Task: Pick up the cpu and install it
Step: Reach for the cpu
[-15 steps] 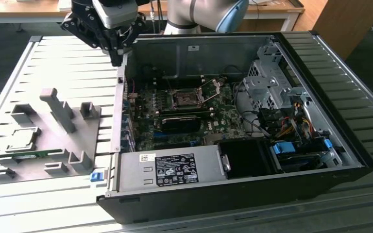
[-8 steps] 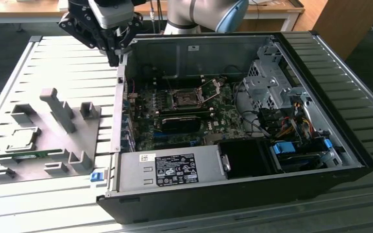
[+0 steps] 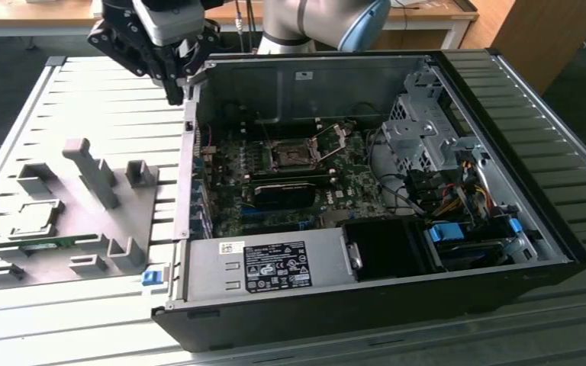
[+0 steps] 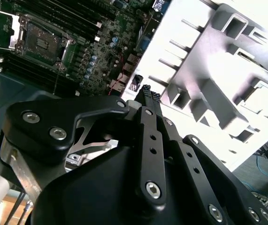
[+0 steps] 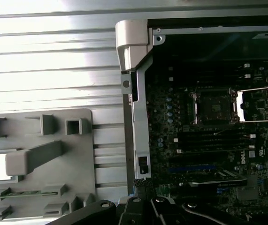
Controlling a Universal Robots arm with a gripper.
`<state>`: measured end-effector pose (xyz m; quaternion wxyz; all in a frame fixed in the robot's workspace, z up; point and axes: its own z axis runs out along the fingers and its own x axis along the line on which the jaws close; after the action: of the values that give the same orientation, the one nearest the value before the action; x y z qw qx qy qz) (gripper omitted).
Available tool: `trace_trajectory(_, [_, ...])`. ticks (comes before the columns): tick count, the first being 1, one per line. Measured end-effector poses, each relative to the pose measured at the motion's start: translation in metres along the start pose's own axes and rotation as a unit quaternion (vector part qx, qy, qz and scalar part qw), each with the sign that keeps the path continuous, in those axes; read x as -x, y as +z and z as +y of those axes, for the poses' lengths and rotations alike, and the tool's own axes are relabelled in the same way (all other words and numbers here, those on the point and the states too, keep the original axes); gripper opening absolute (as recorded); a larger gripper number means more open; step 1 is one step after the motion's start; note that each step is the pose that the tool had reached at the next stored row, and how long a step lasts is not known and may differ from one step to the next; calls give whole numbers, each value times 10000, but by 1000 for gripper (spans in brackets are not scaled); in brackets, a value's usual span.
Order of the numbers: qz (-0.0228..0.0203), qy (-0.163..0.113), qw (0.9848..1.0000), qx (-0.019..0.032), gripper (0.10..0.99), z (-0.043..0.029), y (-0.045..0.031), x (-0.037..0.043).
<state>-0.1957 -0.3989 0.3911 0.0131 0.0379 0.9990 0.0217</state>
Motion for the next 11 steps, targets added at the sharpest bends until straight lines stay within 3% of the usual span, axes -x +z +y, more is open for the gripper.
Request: trace_trajectory(11, [0,0,10000,0,106,-5,1,-60])
